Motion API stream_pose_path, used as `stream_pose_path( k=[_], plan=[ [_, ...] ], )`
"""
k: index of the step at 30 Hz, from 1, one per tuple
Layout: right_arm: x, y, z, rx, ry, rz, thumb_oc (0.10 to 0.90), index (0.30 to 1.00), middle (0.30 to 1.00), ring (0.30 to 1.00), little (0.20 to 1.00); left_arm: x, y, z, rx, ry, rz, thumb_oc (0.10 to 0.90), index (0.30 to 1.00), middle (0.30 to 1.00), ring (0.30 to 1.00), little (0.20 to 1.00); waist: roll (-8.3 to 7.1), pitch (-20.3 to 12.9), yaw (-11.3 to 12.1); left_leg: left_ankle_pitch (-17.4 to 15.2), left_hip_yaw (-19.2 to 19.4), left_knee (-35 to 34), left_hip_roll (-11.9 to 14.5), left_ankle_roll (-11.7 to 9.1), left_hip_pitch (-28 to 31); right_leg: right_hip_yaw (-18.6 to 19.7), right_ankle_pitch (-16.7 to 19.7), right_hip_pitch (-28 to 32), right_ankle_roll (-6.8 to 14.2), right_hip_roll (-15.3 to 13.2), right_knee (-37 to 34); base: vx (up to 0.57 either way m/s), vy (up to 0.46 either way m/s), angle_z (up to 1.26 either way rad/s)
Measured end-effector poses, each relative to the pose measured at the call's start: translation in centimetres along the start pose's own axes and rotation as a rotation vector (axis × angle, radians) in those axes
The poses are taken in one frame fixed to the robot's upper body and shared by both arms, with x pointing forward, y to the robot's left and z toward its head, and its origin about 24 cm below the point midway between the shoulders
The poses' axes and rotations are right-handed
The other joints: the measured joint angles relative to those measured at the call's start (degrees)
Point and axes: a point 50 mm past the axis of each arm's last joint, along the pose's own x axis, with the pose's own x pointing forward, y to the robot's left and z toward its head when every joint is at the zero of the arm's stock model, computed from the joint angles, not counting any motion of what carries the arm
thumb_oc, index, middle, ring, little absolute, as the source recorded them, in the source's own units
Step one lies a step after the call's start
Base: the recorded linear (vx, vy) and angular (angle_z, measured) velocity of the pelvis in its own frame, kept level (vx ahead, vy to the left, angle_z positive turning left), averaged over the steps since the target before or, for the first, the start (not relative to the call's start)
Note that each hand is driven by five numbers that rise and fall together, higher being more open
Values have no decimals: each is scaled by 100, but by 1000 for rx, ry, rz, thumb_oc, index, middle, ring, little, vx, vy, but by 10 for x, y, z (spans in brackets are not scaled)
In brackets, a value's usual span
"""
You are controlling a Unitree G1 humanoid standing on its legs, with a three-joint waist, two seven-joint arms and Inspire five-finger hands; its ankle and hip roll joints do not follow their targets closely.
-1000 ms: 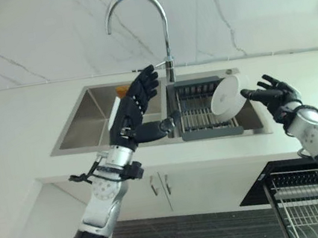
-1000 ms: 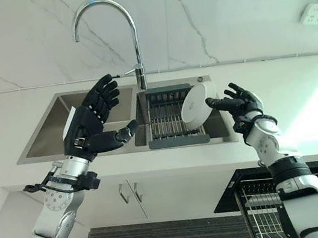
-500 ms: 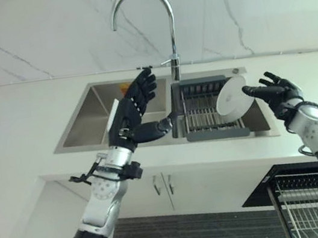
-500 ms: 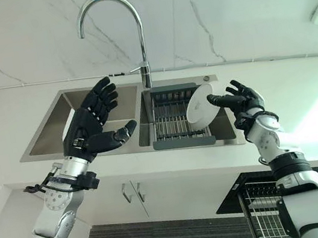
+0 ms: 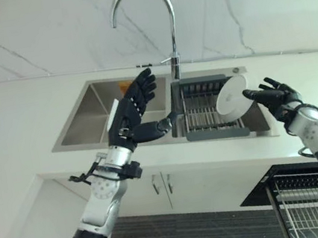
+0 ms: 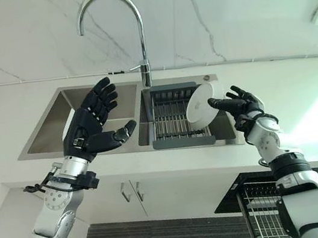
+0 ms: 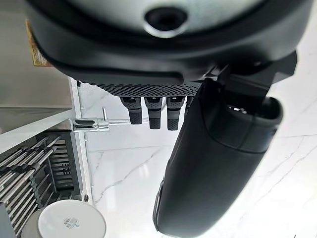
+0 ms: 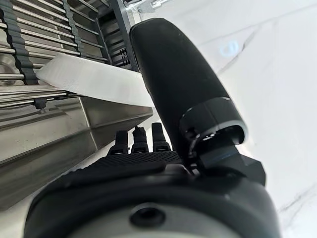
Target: Place the dishes in the dishwasher.
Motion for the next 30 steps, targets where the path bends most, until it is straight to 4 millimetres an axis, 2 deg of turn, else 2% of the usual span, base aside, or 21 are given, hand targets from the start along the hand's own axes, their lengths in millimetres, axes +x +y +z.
stream_pose_path(
  k=[13,18,25,26,27,28,30],
  plan=[
    [1,4,-4,-19,24,12,800,900,900,900,900,1,0,-1,1,18,1,800,900,900,900,900,-10,57,114,-8,-161,-64,-61,-29,98,-123,-65,150,22,-49,-13,13,0,6],
    [2,-1,-8,6,53,-9,800,900,900,900,900,0,2,-1,10,20,1,800,900,900,900,900,-12,59,236,18,-177,-87,-78,9,99,-165,-71,154,20,-76,-5,25,-3,4],
    [4,-11,-15,66,96,-61,800,900,900,900,900,0,4,-1,24,34,-1,800,900,900,900,900,-11,58,270,33,-329,-114,-130,-3,151,-308,-131,272,35,-127,-7,26,-9,13],
    [5,-12,-16,76,101,-70,593,589,589,589,589,0,4,-1,27,36,-1,800,900,900,900,900,-10,58,285,33,-344,-126,-132,-4,172,-313,-138,297,39,-130,-7,21,-11,7],
    [5,-12,-16,88,103,-76,518,476,476,476,476,0,5,-1,29,36,-1,800,900,900,900,900,-10,58,296,31,-361,-130,-136,-7,176,-316,-142,303,42,-133,-6,17,-14,6],
    [6,-12,-16,113,108,-83,400,300,300,300,300,0,5,-1,32,37,-1,800,900,900,900,900,-9,58,292,31,-385,-130,-146,-16,171,-327,-142,303,43,-139,-6,14,-18,7],
    [7,-13,-14,155,118,-111,400,300,300,300,300,0,6,-1,33,39,-2,800,900,900,900,900,-4,58,335,41,-410,-139,-165,-22,170,-334,-143,309,44,-154,-5,14,-21,7]
  ],
)
